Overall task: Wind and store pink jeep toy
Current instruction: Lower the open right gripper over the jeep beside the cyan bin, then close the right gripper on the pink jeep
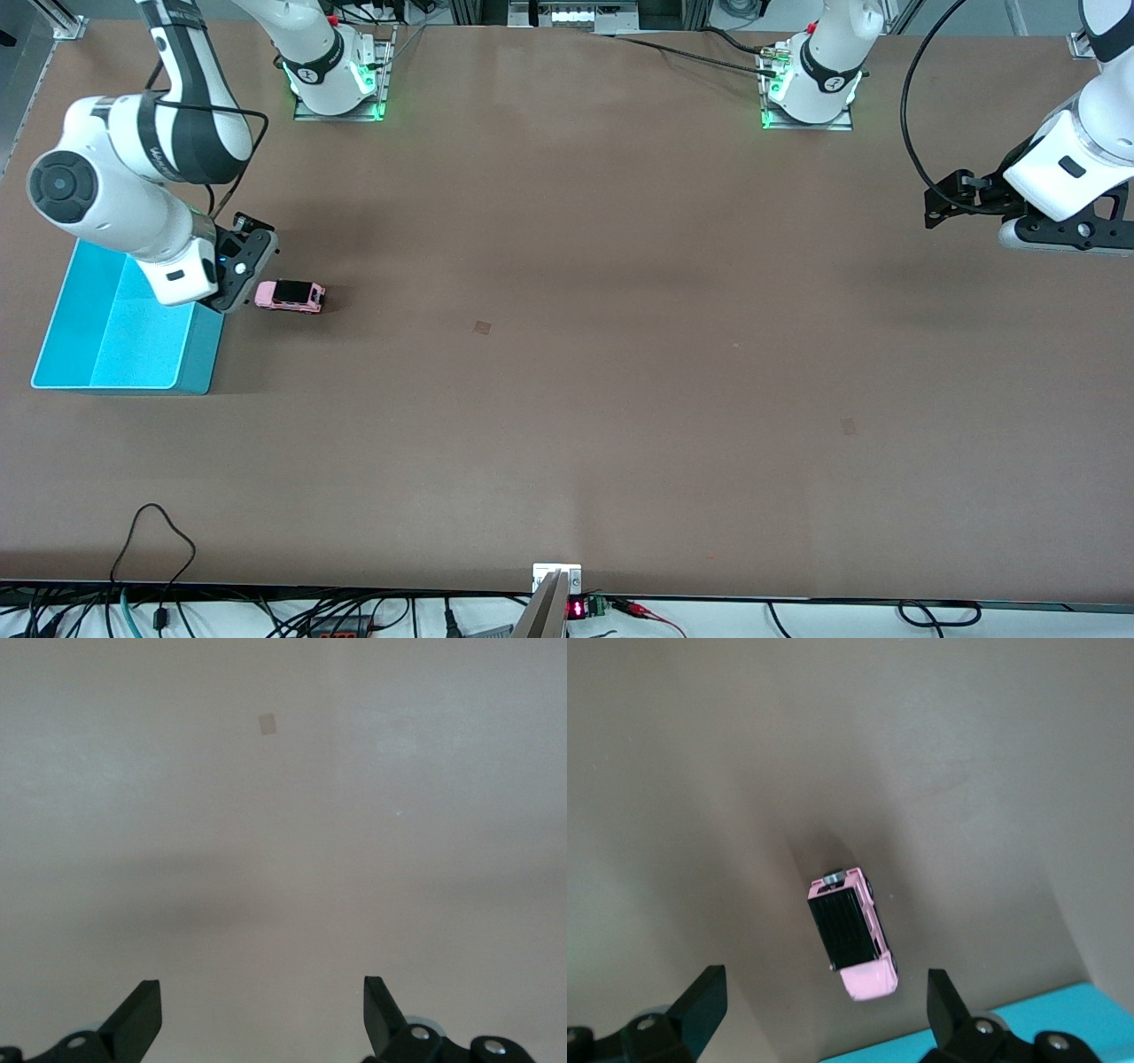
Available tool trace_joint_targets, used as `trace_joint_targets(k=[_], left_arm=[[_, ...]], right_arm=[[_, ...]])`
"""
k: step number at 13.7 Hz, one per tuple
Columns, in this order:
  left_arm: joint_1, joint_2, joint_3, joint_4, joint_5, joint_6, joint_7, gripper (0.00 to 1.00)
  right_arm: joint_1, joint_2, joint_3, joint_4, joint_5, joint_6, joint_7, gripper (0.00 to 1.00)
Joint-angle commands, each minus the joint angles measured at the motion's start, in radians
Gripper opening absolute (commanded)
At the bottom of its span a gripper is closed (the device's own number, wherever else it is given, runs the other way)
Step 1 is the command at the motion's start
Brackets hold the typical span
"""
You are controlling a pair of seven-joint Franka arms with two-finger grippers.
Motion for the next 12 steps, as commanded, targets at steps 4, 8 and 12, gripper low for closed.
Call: trace_joint_targets(k=[4,8,12], left_arm=[[-0.011,-0.018,0.004,-0.003,-0.004,-0.021,-0.015,1.00],[-0.017,-0.018,0.003,-0.001,-0.004,-0.021,-0.015,1.00],[-0.019,-0.016,-0.003,0.005,-0.004,-0.022,-0.015,1.00]], right_arm=[[-0.030,0.063,-0.004,-0.097,0.004,0.206,-0.227,1.00],[-0.055,0.144,-0.004,-0.100,0.004,0.291,-0.282,1.00],[-0.078,0.172,-0.002,-0.143,0.008,0.366,-0.322,1.00]])
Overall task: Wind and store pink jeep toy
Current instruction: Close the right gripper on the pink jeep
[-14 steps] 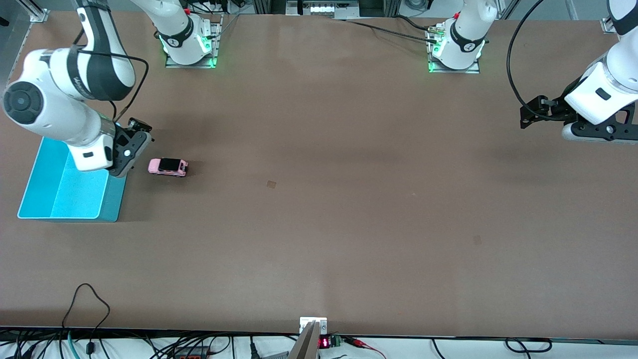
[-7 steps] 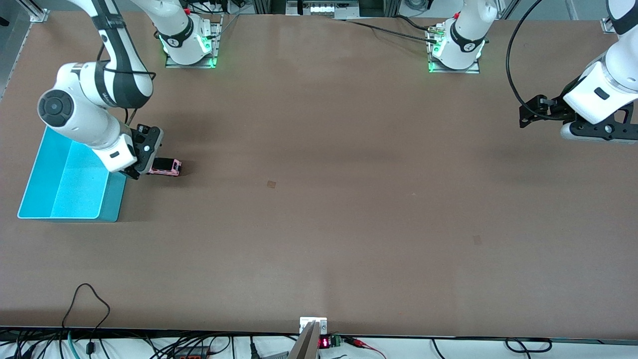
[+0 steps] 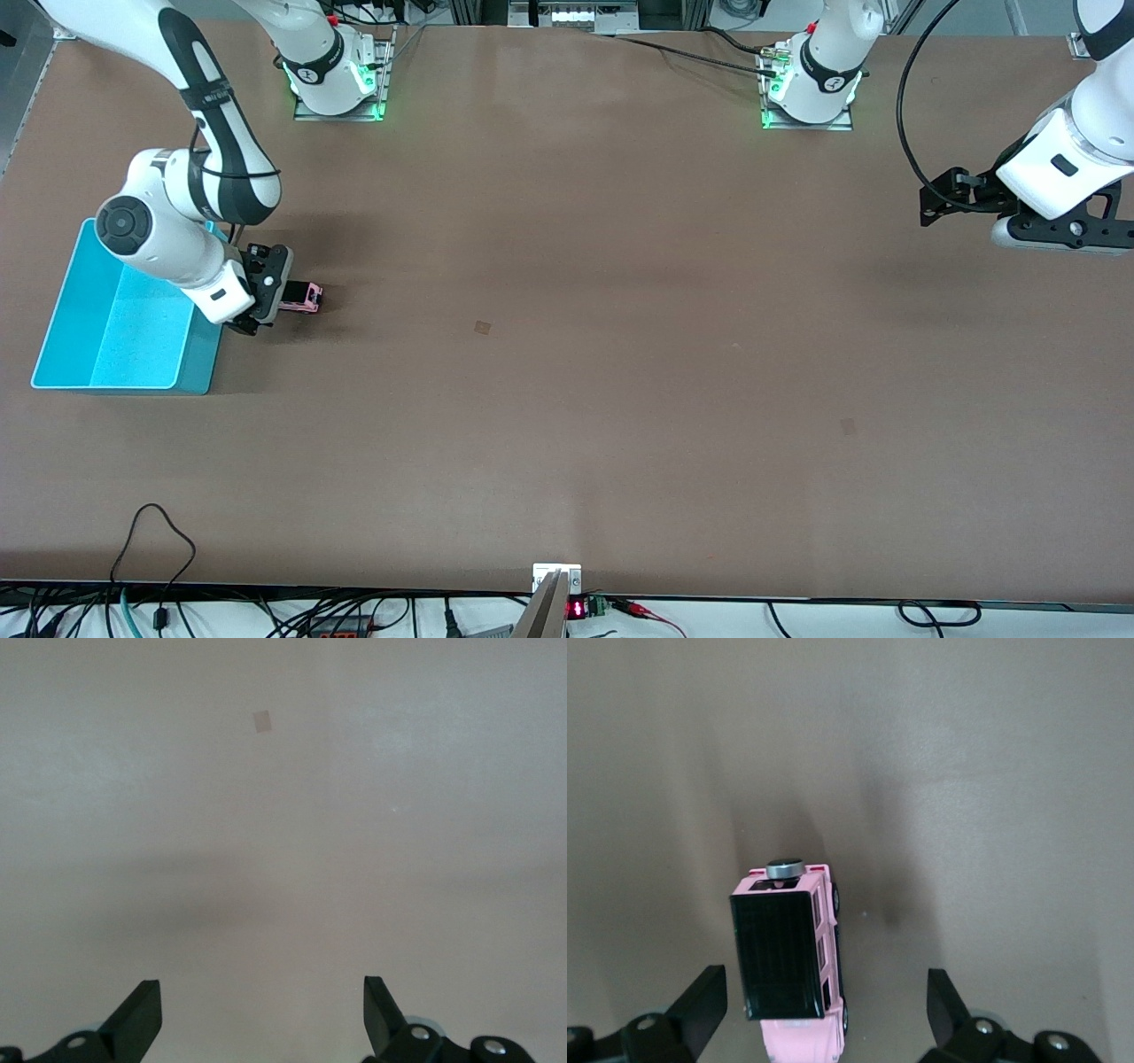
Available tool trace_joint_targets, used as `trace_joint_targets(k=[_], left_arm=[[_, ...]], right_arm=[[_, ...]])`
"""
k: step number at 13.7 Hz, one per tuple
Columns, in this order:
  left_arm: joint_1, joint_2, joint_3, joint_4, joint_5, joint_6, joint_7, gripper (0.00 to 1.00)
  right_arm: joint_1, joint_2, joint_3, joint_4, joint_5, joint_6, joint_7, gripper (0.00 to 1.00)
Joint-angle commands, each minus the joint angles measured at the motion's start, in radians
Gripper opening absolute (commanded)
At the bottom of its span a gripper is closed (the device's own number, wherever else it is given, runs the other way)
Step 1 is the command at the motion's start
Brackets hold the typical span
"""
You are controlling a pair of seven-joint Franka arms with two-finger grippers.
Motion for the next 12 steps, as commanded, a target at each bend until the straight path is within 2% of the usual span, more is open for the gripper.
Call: trace_joint_targets(k=[1,6,9,10,11,12], left_arm=[[-0.009,-0.015,-0.001,0.004,-0.004,-0.015,-0.015,1.00],[-0.008,-0.015,-0.001,0.004,-0.004,-0.017,-0.015,1.00],[-0.006,-0.015,-0.001,0.004,-0.004,-0.017,-0.010,1.00],[-0.006,-0.015,-0.001,0.004,-0.004,-0.015,-0.010,1.00],[-0.008,-0.015,-0.001,0.004,-0.004,-0.017,-0.012,1.00],[-0.006,-0.015,-0.001,0.004,-0.004,-0.017,-0.012,1.00]], right_arm=[[-0.025,-0.010,0.008,-0.055,0.008,0.056,-0.038,1.00],[-0.025,-0.013,0.010,-0.136,0.008,0.160,-0.038,1.00],[-0.025,-0.014,0.010,-0.149,0.008,0.185,-0.039,0.99],[-0.025,-0.018,0.010,-0.149,0.008,0.182,-0.059,0.54],[-0.024,-0.019,0.010,-0.147,0.008,0.184,-0.067,0.31],[-0.027,-0.019,0.010,-0.146,0.008,0.185,-0.068,0.26]])
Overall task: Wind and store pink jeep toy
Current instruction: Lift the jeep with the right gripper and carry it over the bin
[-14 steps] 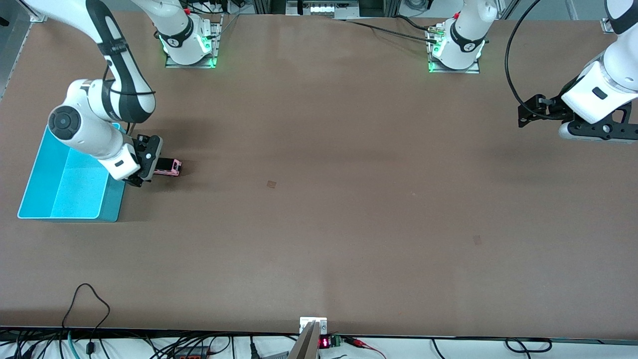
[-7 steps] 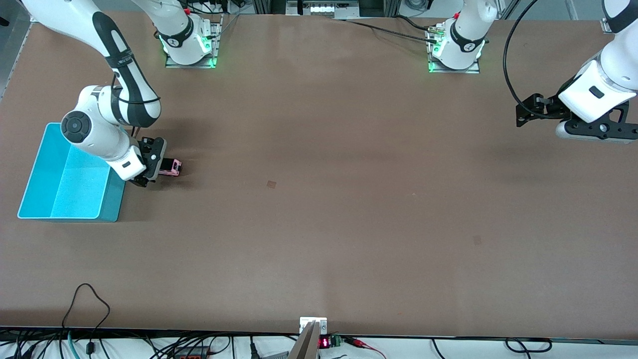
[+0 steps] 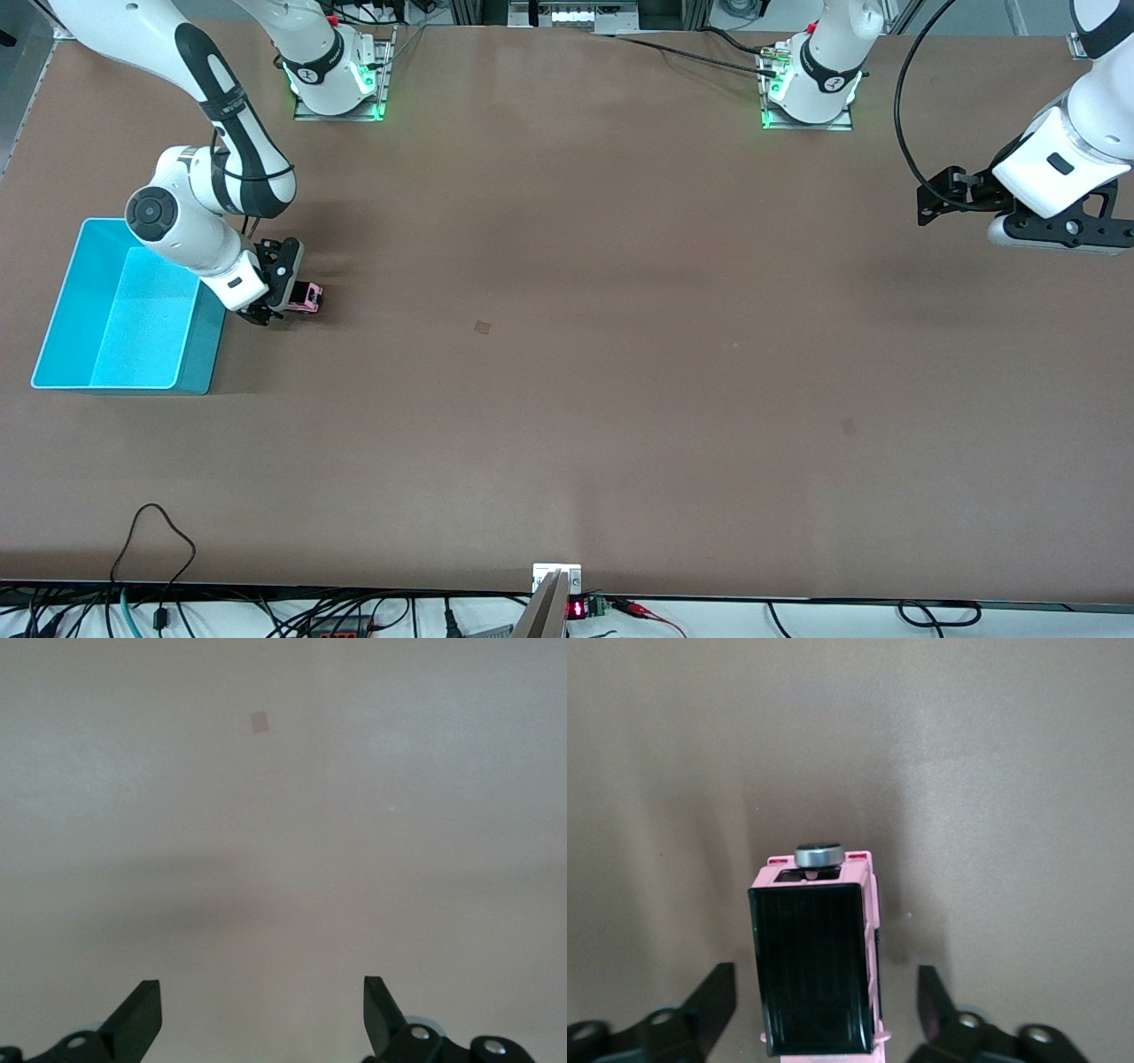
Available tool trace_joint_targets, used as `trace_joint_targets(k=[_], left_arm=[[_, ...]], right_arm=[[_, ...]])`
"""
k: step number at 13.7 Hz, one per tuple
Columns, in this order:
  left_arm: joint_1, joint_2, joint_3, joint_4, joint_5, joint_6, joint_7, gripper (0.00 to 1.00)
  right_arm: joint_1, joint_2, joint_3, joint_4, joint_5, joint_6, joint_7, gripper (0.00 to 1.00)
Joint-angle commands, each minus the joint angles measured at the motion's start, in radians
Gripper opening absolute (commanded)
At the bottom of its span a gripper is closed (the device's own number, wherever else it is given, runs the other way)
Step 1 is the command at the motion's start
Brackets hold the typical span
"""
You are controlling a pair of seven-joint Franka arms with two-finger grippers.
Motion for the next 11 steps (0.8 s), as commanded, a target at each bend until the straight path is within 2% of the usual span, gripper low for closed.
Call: trace_joint_targets(k=[1,4,6,11], left_arm=[[-0.005,-0.014,0.002,0.004,-0.004,-0.017,-0.012,1.00],[-0.005,-0.014,0.002,0.004,-0.004,-0.017,-0.010,1.00],[-0.005,-0.014,0.002,0.004,-0.004,-0.017,-0.010,1.00],[-0.005,-0.014,0.002,0.004,-0.004,-0.017,-0.010,1.00]], right_arm=[[-0.014,-0.027,0.009,-0.016,0.012,0.010,-0.029,0.00],[-0.014,-0.057,0.008,-0.010,0.015,-0.016,-0.005,0.00],[-0.008,-0.095,0.008,0.017,0.015,-0.091,0.059,0.00],[-0.008,-0.172,0.006,0.054,0.015,-0.131,0.312,0.00]])
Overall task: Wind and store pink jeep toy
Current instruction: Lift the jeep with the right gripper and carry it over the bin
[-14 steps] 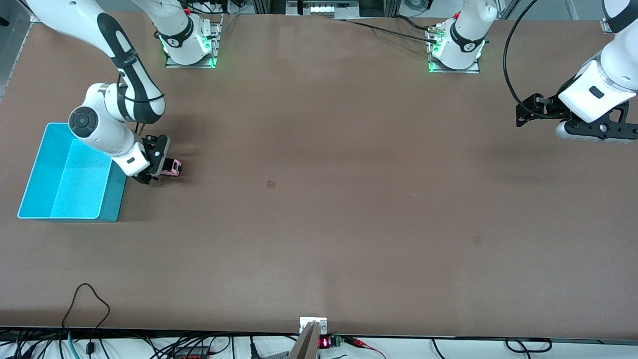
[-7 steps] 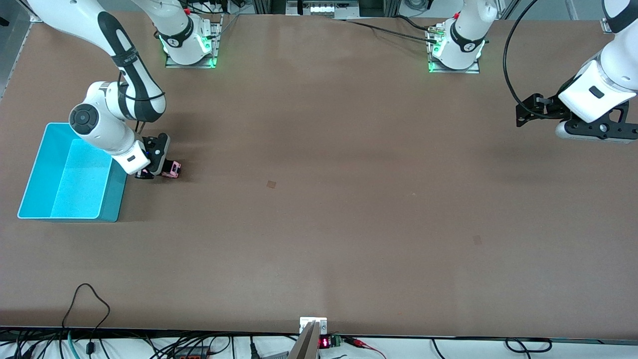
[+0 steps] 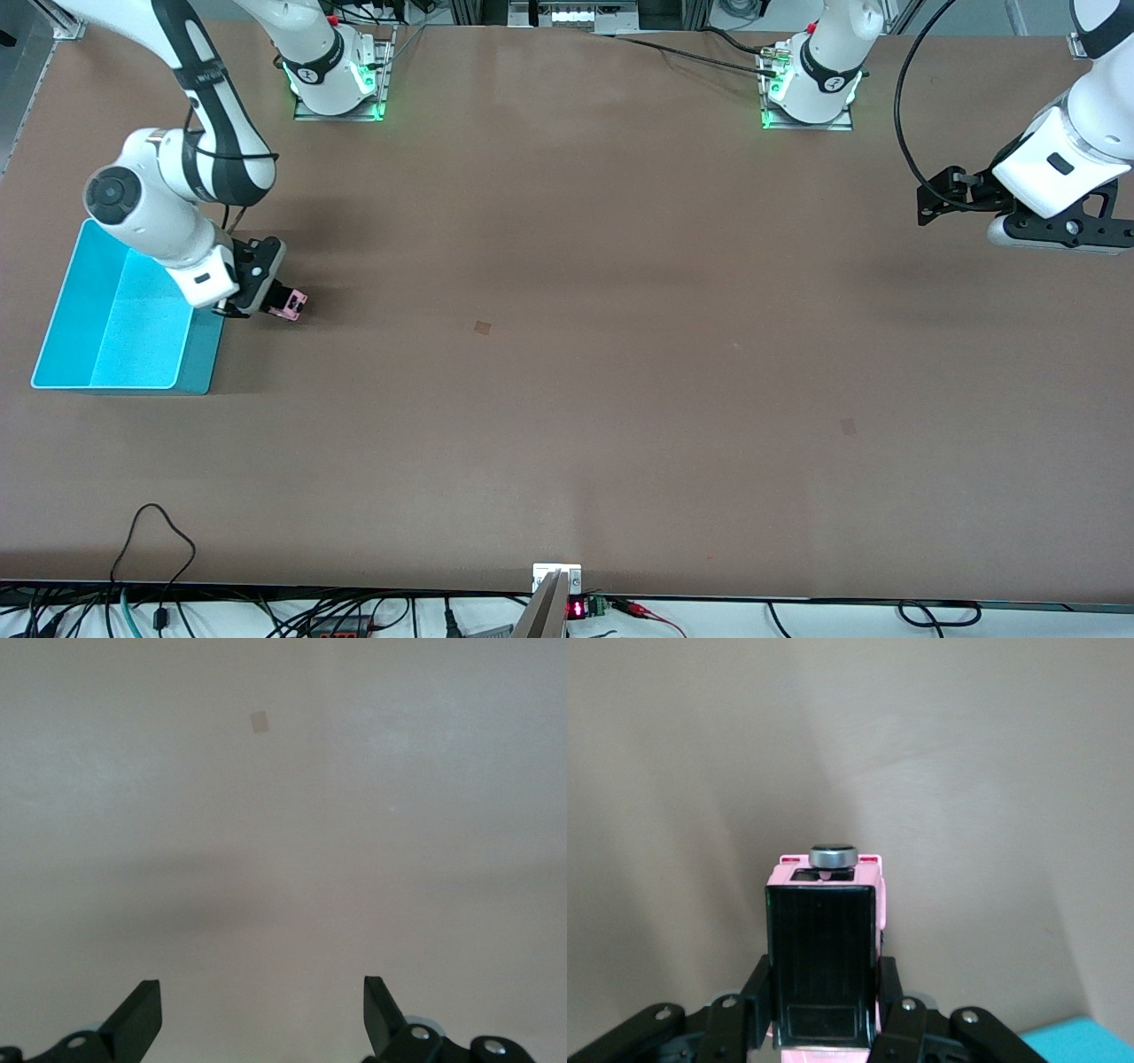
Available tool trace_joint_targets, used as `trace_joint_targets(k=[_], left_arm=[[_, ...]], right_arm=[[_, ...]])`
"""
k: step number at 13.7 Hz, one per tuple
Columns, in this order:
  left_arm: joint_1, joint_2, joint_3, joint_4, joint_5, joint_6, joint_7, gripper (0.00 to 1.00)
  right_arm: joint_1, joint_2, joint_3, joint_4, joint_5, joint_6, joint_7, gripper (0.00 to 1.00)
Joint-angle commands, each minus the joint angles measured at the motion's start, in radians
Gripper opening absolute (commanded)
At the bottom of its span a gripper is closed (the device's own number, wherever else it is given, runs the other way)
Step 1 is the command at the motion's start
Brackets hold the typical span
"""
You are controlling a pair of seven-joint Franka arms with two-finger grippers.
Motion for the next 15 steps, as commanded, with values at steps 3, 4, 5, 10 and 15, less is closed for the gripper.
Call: trace_joint_targets(k=[3,4,5,10,15], left_arm=[[-0.005,-0.014,0.002,0.004,-0.004,-0.017,-0.007,1.00],[-0.005,-0.014,0.002,0.004,-0.004,-0.018,-0.007,1.00],[-0.005,-0.014,0.002,0.004,-0.004,-0.018,-0.006,1.00],[-0.005,-0.014,0.002,0.004,-0.004,-0.018,-0.007,1.00],[-0.005,-0.014,0.002,0.004,-0.004,-0.017,-0.012,1.00]], right_arm=[[-0.012,-0.070,-0.007,0.007,0.015,-0.023,0.343,0.00],[-0.012,-0.072,-0.020,0.013,0.010,-0.023,0.446,0.00],[-0.017,-0.072,-0.035,0.030,0.009,-0.026,0.510,0.00],[-0.072,-0.067,-0.066,0.052,0.009,-0.068,0.805,0.00],[-0.190,-0.043,-0.066,0.101,0.004,-0.069,0.850,0.00]])
